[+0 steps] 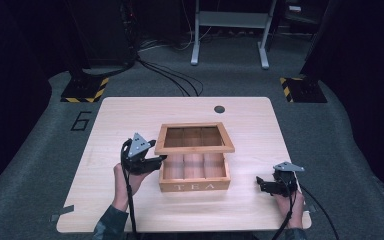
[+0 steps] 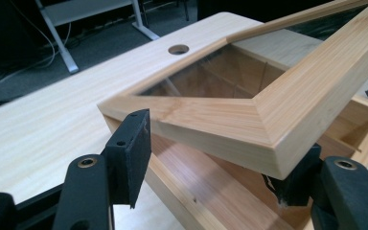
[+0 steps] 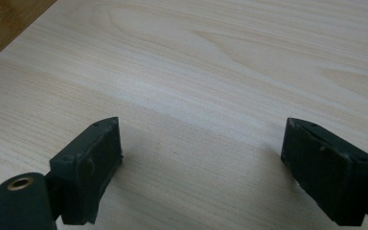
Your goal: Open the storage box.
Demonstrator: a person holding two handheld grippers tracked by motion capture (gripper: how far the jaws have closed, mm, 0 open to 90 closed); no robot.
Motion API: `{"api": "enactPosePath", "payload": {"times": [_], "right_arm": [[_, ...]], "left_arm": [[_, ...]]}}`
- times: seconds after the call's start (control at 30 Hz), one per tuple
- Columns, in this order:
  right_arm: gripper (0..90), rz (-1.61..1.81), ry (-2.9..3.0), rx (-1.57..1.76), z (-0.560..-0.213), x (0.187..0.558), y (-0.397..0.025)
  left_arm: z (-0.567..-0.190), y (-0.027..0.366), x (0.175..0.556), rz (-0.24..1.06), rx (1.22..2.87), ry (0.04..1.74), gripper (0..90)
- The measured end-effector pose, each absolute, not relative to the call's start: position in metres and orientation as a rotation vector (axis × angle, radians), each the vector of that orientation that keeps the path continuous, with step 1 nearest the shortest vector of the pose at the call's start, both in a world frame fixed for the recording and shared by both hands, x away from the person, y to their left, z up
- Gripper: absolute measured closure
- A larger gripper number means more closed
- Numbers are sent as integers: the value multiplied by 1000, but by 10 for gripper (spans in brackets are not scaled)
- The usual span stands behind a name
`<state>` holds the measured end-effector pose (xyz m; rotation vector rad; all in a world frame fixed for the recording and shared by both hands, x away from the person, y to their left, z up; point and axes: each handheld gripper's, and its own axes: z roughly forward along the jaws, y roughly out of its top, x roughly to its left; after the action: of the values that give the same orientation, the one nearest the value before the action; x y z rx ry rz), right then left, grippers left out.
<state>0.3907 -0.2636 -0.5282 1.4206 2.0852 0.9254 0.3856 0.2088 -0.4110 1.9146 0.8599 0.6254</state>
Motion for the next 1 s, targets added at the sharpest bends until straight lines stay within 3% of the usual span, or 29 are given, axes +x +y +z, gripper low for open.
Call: {"api": "enactPosePath", "payload": {"times": [0.47,1.0], "right_arm": [[132,924,2088,1418,-528,391,-264],[133,924,2088,1417,-528,391,-264]], "left_arm": [[-463,206,372,548,1937,921,396],[-476,210,371,467,1938,959,383]]}}
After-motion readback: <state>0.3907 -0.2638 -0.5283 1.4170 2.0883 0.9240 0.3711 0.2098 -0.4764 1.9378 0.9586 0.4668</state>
